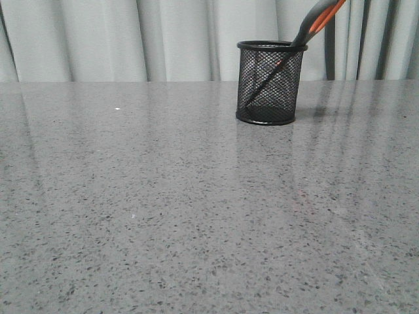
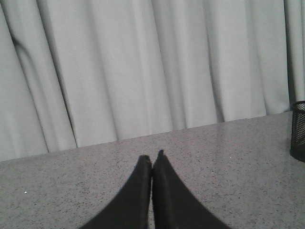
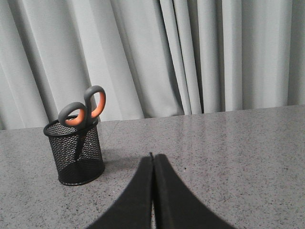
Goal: Put scissors into bucket
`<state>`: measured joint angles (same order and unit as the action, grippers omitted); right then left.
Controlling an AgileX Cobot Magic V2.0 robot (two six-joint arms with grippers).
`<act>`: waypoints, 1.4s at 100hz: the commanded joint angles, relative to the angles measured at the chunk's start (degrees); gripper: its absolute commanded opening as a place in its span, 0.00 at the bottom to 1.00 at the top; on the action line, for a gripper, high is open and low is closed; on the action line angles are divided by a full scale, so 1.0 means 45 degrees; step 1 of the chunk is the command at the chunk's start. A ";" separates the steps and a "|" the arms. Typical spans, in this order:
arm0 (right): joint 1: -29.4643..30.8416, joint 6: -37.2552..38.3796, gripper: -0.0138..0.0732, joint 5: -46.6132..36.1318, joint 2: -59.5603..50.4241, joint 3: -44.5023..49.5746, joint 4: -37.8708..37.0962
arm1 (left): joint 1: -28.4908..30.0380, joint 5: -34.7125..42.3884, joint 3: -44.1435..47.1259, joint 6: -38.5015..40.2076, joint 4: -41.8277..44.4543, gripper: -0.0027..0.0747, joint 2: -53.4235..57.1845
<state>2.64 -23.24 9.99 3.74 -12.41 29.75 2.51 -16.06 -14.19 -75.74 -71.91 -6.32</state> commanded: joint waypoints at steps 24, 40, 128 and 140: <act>0.0072 -0.0118 0.08 -0.0914 0.0120 -0.0270 -0.0084 | -0.0109 0.1594 0.0040 0.0026 -0.1749 0.01 -0.0116; 0.0072 -0.0118 0.08 -0.0914 0.0120 -0.0270 -0.0084 | -0.0086 0.1813 0.0151 0.6271 0.4861 0.01 -0.0116; 0.0072 -0.0118 0.08 -0.0941 0.0120 -0.0270 -0.0084 | -0.0086 0.3331 0.3492 1.5575 1.4045 0.01 0.1765; 0.0072 -0.0118 0.08 -0.0941 0.0120 -0.0270 -0.0084 | -0.0086 0.3331 0.3492 1.5575 1.4045 0.01 0.1765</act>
<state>2.64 -23.24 9.89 3.74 -12.41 29.75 2.51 -5.44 -0.15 -6.38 -8.68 0.21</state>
